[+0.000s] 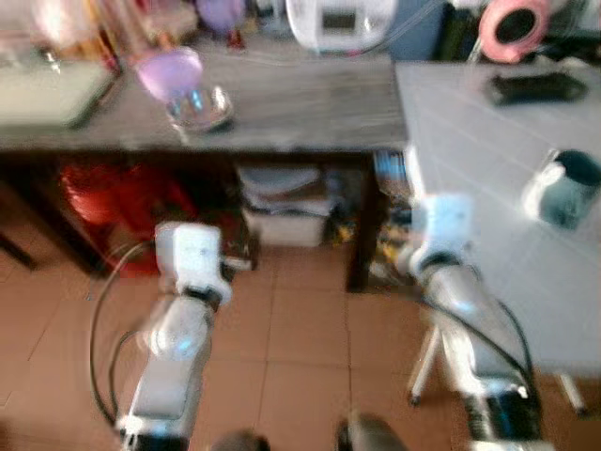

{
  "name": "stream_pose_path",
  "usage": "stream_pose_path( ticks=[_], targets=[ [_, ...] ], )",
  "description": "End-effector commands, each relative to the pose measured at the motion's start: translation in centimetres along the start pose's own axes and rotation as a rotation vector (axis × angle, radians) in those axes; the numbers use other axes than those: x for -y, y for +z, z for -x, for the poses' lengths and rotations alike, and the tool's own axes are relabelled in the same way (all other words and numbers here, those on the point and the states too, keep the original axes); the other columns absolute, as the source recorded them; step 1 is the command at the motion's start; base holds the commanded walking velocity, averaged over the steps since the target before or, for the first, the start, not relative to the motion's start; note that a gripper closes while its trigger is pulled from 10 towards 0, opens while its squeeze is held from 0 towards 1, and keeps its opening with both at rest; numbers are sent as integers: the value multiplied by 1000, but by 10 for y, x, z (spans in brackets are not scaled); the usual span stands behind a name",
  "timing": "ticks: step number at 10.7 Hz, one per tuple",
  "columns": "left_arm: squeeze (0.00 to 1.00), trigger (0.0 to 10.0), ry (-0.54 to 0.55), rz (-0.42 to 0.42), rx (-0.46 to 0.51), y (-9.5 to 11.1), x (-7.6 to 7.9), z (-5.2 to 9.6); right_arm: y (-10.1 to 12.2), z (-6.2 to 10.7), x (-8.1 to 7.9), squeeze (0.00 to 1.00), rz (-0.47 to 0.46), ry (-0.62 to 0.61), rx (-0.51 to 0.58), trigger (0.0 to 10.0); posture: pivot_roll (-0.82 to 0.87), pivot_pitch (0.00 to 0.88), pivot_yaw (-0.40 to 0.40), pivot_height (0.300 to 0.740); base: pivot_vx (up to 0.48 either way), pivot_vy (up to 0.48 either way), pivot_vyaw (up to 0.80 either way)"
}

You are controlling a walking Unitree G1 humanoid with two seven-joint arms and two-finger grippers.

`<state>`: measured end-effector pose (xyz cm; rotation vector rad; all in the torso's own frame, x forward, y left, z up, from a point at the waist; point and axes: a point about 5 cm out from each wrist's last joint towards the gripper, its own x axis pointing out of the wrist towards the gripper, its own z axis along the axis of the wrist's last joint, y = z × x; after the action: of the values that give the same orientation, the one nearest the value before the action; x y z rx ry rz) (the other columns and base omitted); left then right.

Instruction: Setting the table

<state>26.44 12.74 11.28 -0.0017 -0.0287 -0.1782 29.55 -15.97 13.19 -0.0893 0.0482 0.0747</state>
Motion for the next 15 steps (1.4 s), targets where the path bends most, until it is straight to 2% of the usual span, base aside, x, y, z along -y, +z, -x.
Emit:
stream_pose_path(
  ticks=[1, 4, 5, 7, 12, 15],
  targets=[
    [0, 10000, 32, -34, 4, 2, -13, 2, 9, -2, -12, 0, 19, 22, 41, 10000, -23, 56, 41, 740, 259, 405, 0],
    [0, 10000, 18, -55, 11, 3, -10, 1, 10, -6, -14, 0, 51, 17, 63, 10000, -25, 60, 45, 740, 304, 366, 0],
    [0, 10000, 3, -65, 26, 6, -8, 0, 12, -8, -13, 0, 98, -13, 77, 10000, -22, 67, 44, 740, 480, 0, 0],
    [0, 10000, 4, -66, 29, 7, -8, 0, 10, -8, -12, 0, 27, 14, 49, 10000, -22, 73, 44, 740, 480, 0, 0],
    [0, 10000, -34, -32, 35, 8, 0, 1, 13, -13, -10, 0, 3, 8, 42, 10000, -24, 82, 45, 740, 480, 0, 0],
    [0, 10000, -18, 3, 19, 6, -2, 3, 13, -15, -14, 0, -18, 41, 39, 10000, -19, 87, 45, 740, 469, 0, 0]
  ],
)
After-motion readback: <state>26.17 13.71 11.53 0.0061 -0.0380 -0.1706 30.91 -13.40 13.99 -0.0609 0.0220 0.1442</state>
